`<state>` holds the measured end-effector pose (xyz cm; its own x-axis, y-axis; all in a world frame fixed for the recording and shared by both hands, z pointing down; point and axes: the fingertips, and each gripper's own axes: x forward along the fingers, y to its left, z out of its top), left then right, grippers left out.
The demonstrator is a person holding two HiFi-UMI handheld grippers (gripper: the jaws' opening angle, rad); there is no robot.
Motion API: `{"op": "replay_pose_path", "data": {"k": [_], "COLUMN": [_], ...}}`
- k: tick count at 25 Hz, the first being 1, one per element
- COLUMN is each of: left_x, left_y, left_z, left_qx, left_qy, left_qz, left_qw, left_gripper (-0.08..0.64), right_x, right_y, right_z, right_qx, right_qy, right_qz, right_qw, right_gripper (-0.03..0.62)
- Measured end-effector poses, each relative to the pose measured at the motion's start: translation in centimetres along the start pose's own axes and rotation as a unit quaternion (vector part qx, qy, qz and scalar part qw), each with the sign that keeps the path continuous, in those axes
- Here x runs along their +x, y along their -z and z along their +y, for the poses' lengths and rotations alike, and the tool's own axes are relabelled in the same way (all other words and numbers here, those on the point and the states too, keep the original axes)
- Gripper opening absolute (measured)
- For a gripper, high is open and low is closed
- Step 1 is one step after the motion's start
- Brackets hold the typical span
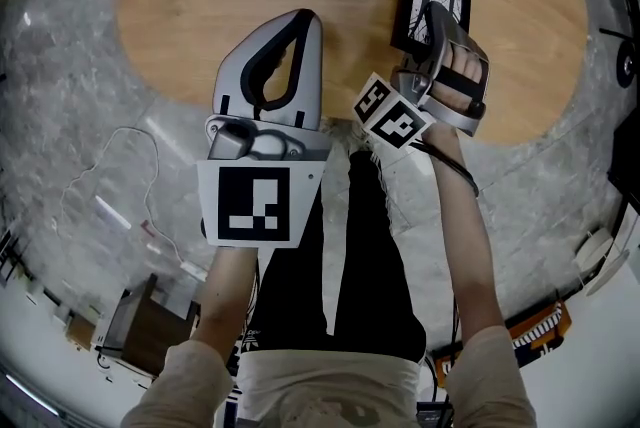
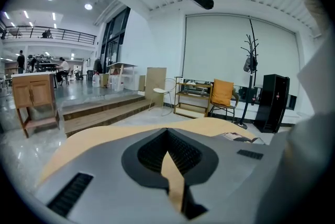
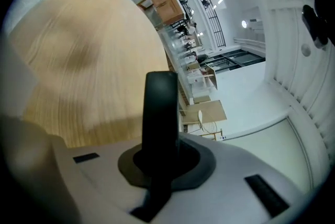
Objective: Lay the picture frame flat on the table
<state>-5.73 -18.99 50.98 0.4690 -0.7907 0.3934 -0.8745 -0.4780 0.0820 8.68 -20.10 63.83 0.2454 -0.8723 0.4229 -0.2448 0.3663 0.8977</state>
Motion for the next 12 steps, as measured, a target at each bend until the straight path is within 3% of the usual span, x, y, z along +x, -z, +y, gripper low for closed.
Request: {"op": "replay_pose_path", "data": {"k": [12], "left_x": [-0.2], "left_y": [0.7], "left_z": [-0.5], "left_qx": [0.002], "left_qy": [-0.002], "left_qz": [0.020], "left_qw": [0.9998], "left_gripper": [0.011], "right_x": [1.1], "right_y": [0.5], "right_z": [3.2], "right_qx": [-0.070], "right_qy": [-0.048], "right_qz": [-0.003], "right_qw": [0.996], "right_gripper": [0.017]}}
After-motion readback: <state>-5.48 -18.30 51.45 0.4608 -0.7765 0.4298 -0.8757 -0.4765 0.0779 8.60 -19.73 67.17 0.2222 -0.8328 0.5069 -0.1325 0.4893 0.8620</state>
